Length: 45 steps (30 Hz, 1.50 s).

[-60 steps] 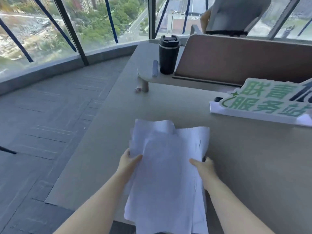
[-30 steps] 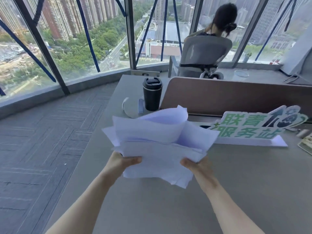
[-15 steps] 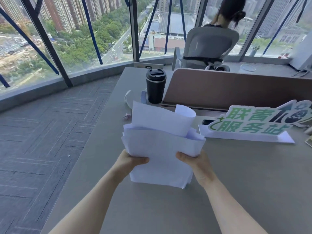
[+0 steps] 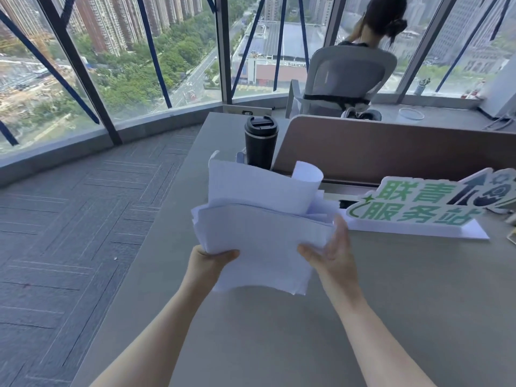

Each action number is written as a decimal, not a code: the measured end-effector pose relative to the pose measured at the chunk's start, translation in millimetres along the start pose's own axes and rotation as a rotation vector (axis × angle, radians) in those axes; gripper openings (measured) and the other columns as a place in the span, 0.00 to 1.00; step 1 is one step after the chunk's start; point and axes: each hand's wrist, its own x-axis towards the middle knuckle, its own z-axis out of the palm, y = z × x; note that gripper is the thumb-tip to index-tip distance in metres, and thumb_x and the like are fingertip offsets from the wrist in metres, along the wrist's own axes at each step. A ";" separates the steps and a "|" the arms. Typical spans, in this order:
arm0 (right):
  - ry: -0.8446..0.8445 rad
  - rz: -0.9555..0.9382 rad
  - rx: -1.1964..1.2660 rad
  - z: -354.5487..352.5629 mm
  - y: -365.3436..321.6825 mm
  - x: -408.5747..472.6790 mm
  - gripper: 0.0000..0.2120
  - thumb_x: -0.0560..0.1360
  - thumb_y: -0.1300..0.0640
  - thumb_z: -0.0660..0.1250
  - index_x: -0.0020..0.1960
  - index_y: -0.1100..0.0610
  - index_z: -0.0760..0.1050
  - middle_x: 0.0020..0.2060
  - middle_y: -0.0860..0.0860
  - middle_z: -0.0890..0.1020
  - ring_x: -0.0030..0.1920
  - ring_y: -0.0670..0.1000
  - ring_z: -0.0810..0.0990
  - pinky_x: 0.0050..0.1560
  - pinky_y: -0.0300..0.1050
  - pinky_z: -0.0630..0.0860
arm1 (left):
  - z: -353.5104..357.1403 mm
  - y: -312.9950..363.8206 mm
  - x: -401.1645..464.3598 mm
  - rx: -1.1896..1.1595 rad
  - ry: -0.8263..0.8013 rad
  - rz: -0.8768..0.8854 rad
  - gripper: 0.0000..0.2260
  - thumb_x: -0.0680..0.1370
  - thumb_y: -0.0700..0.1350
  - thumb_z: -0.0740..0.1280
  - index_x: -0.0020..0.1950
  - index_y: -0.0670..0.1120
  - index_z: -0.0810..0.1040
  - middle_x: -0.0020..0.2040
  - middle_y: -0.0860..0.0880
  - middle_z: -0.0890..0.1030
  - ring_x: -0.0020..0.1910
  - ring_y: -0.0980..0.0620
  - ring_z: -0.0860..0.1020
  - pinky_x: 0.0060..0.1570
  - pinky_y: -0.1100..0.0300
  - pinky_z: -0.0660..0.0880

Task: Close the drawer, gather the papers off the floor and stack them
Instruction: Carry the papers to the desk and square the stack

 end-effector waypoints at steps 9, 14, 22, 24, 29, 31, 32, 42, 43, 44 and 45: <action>-0.409 -0.496 -1.508 36.6 -117.3 16.7 0.37 0.70 0.32 0.63 0.76 0.44 0.60 0.64 0.45 0.79 0.64 0.55 0.74 0.63 0.46 0.64 | -8.9 11.3 -4.5 0.042 -0.123 0.025 0.10 0.60 0.39 0.78 0.40 0.49 0.87 0.41 0.47 0.87 0.42 0.47 0.84 0.48 0.47 0.79; -0.660 -0.378 -1.421 60.0 -116.6 18.8 0.44 0.65 0.27 0.64 0.76 0.43 0.57 0.56 0.47 0.80 0.61 0.56 0.74 0.55 0.49 0.66 | -2.0 16.5 0.3 0.081 -0.086 0.022 0.04 0.63 0.39 0.78 0.35 0.45 0.85 0.32 0.51 0.85 0.33 0.52 0.82 0.38 0.55 0.76; -0.255 -0.444 -1.243 48.4 -87.5 41.4 0.01 0.72 0.59 0.62 0.42 0.54 0.71 0.32 0.50 0.77 0.38 0.58 0.73 0.36 0.47 0.70 | -21.4 38.8 18.8 0.321 0.001 0.246 0.18 0.67 0.44 0.78 0.28 0.44 0.69 0.26 0.56 0.67 0.27 0.55 0.64 0.28 0.60 0.59; -0.140 -0.375 -1.063 40.3 -90.3 44.6 0.03 0.71 0.59 0.63 0.43 0.54 0.75 0.29 0.50 0.75 0.34 0.55 0.70 0.34 0.48 0.70 | -45.2 44.8 26.3 0.386 0.069 0.272 0.10 0.67 0.46 0.78 0.34 0.51 0.77 0.27 0.57 0.73 0.27 0.58 0.69 0.30 0.63 0.63; -0.027 -0.086 -0.376 13.5 -93.0 44.0 0.06 0.70 0.61 0.69 0.35 0.55 0.81 0.25 0.54 0.79 0.28 0.48 0.75 0.32 0.43 0.72 | -105.8 36.5 39.0 -0.041 0.090 0.096 0.36 0.63 0.50 0.79 0.69 0.51 0.71 0.54 0.51 0.84 0.53 0.55 0.81 0.55 0.58 0.73; -0.012 -0.024 -0.243 7.0 -76.9 39.2 0.09 0.71 0.64 0.71 0.36 0.52 0.84 0.32 0.45 0.86 0.34 0.45 0.83 0.39 0.43 0.80 | -101.2 30.2 37.8 -0.069 -0.101 0.070 0.39 0.58 0.51 0.81 0.67 0.44 0.74 0.57 0.46 0.85 0.56 0.49 0.82 0.56 0.57 0.74; -0.005 0.007 -0.213 3.9 -65.3 35.9 0.10 0.71 0.64 0.72 0.38 0.51 0.84 0.34 0.42 0.87 0.36 0.42 0.85 0.41 0.41 0.81 | -95.2 27.5 36.9 -0.058 -0.147 0.073 0.37 0.57 0.51 0.82 0.63 0.40 0.78 0.56 0.44 0.85 0.57 0.46 0.83 0.56 0.57 0.75; 0.014 0.196 -0.174 -21.3 54.4 5.6 0.14 0.68 0.68 0.75 0.54 0.62 0.81 0.40 0.46 0.88 0.42 0.44 0.86 0.48 0.41 0.83 | -70.6 -38.9 17.4 0.030 -0.019 -0.005 0.16 0.61 0.39 0.77 0.48 0.43 0.84 0.39 0.53 0.88 0.41 0.54 0.84 0.40 0.69 0.78; 0.000 0.198 -0.174 -22.3 64.7 2.2 0.17 0.68 0.69 0.75 0.56 0.61 0.80 0.43 0.49 0.88 0.45 0.47 0.87 0.49 0.45 0.83 | -72.3 -48.3 13.8 0.042 -0.007 -0.036 0.16 0.62 0.38 0.77 0.49 0.43 0.84 0.40 0.52 0.88 0.41 0.53 0.84 0.40 0.69 0.78; 0.010 0.194 -0.165 -23.2 72.6 0.6 0.19 0.68 0.69 0.75 0.57 0.60 0.80 0.46 0.51 0.88 0.46 0.49 0.86 0.48 0.45 0.82 | -73.3 -54.8 11.7 0.049 0.002 -0.048 0.16 0.63 0.37 0.78 0.50 0.43 0.84 0.42 0.51 0.87 0.42 0.54 0.84 0.40 0.69 0.78; 0.021 0.193 -0.137 -24.6 78.7 -0.5 0.18 0.67 0.70 0.75 0.56 0.59 0.80 0.46 0.51 0.88 0.46 0.49 0.86 0.46 0.44 0.81 | -72.7 -58.1 10.0 0.048 0.004 -0.056 0.15 0.65 0.35 0.78 0.50 0.43 0.84 0.43 0.50 0.87 0.41 0.54 0.84 0.41 0.68 0.78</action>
